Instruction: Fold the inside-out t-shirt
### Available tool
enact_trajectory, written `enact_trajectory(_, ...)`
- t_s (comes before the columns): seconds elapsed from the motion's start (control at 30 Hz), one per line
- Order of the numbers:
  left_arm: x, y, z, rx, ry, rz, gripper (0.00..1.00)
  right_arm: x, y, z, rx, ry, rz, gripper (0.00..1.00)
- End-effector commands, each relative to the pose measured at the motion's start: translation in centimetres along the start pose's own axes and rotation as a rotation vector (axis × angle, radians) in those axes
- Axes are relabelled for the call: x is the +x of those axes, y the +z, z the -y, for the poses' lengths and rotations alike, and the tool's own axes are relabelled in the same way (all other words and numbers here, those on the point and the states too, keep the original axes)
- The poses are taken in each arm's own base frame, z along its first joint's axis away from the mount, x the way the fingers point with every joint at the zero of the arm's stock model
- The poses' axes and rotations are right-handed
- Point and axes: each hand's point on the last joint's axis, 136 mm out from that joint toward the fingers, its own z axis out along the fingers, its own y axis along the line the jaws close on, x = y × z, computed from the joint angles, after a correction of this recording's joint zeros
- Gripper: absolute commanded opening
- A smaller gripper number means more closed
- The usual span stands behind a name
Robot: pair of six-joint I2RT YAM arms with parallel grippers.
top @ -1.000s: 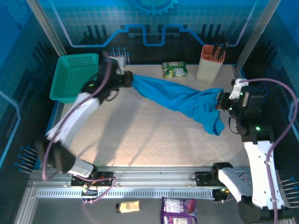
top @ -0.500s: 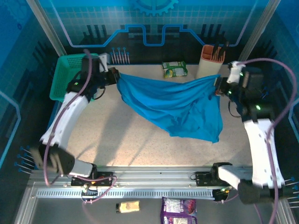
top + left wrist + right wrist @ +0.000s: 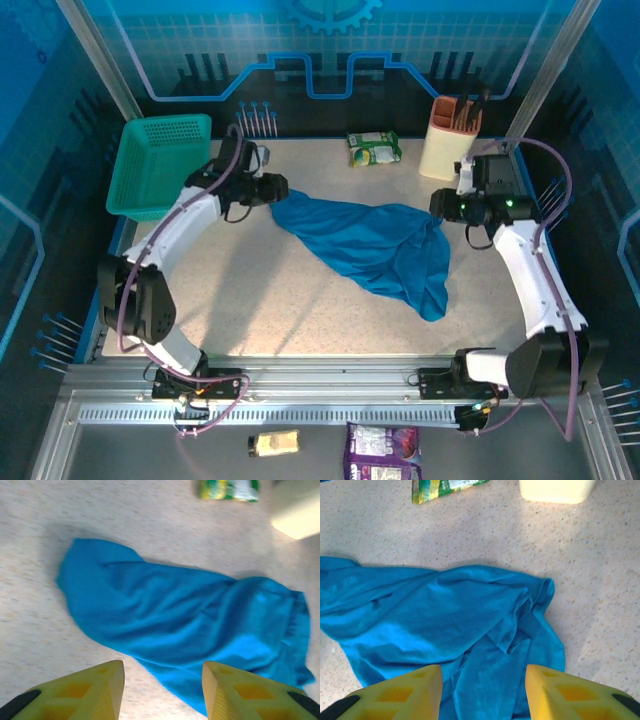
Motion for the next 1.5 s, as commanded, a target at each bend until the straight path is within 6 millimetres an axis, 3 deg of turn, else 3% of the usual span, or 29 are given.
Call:
enact_trajectory(0.0, 4.3, 1.7, 2.4, 0.064, -0.040, -0.073, 0.47, 4.8, 1.6, -1.4, -0.040, -0.004, -0.121, 0.51)
enact_trajectory(0.2, 11.5, 6.3, 7.3, 0.088, -0.011, -0.192, 0.52, 10.0, 5.0, -1.2, -0.085, 0.072, -0.211, 0.53)
enact_trajectory(0.33, 14.8, 9.3, 9.2, 0.065, 0.020, -0.250, 0.54, 11.9, 7.3, 0.8, -0.007, 0.102, -0.256, 0.52)
enact_trajectory(0.43, 16.6, 11.2, 9.9, 0.006, 0.077, -0.294, 0.56, 11.8, 8.5, 2.2, 0.040, 0.126, -0.257, 0.51)
enact_trajectory(0.57, 18.1, 13.2, 10.8, -0.034, 0.142, -0.326, 0.57, 10.3, 9.9, 3.4, 0.066, 0.135, -0.217, 0.50)
enact_trajectory(0.7, 19.3, 15.1, 11.1, -0.079, 0.196, -0.353, 0.58, 9.7, 11.8, 3.8, 0.067, 0.135, -0.228, 0.49)
enact_trajectory(0.77, 19.7, 15.9, 10.8, -0.127, 0.243, -0.367, 0.57, 8.4, 12.6, 3.8, 0.067, 0.134, -0.213, 0.48)
enact_trajectory(0.9, 19.9, 16.4, 10.3, -0.151, 0.267, -0.373, 0.41, 8.4, 14.8, 4.4, 0.078, 0.136, -0.233, 0.46)
enact_trajectory(1.0, 18.9, 16.0, 10.9, -0.136, 0.279, -0.350, 0.16, 8.2, 16.2, 4.9, 0.071, 0.156, -0.261, 0.43)
enact_trajectory(1.07, 17.5, 15.3, 11.6, -0.114, 0.288, -0.315, 0.05, 7.4, 16.8, 5.0, 0.052, 0.168, -0.258, 0.32)
enact_trajectory(1.2, 13.1, 12.8, 13.5, -0.052, 0.282, -0.246, 0.00, 4.6, 16.5, 4.5, 0.021, 0.178, -0.226, 0.04)
enact_trajectory(1.33, 5.5, 8.5, 15.8, 0.042, 0.267, -0.140, 0.00, -1.2, 12.6, 4.0, 0.001, 0.184, -0.101, 0.00)
enact_trajectory(1.47, -1.8, 2.7, 18.2, 0.147, 0.276, -0.037, 0.00, -7.9, 4.8, 3.0, -0.034, 0.180, 0.076, 0.00)
